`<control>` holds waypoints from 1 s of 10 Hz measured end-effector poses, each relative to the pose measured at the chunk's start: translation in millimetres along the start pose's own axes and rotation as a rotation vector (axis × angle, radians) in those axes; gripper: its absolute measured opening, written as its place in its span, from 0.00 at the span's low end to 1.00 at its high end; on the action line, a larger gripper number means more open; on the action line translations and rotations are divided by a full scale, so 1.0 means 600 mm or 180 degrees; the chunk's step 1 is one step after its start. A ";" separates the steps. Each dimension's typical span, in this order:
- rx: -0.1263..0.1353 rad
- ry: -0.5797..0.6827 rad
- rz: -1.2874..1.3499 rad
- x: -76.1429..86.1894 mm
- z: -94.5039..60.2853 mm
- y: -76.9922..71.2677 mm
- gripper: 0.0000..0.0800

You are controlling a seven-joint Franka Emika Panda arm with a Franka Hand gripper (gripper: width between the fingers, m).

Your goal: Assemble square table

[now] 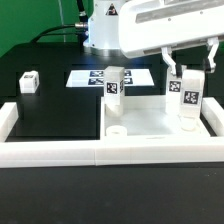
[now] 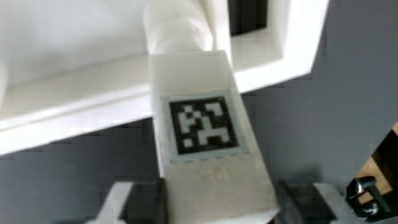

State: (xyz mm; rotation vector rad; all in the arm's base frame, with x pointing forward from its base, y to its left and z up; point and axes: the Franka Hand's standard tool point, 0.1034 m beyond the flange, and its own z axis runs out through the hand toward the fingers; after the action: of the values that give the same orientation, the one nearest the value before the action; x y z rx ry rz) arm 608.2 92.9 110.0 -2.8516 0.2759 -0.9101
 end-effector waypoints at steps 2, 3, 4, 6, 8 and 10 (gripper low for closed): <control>-0.0011 -0.0028 0.0010 -0.001 0.003 0.005 0.37; -0.0011 -0.0034 0.0011 -0.003 0.006 0.005 0.37; -0.0008 -0.0043 0.0006 -0.006 0.009 0.003 0.37; -0.0011 -0.0084 -0.0002 -0.019 0.018 0.002 0.37; -0.0013 -0.0006 -0.0009 -0.018 0.022 0.001 0.37; -0.0012 -0.0009 -0.0009 -0.018 0.021 0.001 0.37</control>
Offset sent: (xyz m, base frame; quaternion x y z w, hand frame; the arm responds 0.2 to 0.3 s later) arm 0.0067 0.0052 -0.0064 0.0001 0.0123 0.0087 0.9999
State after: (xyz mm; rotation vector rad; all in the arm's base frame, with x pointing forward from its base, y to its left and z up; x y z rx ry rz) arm 607.1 95.4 93.5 -2.8573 0.2738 -0.9068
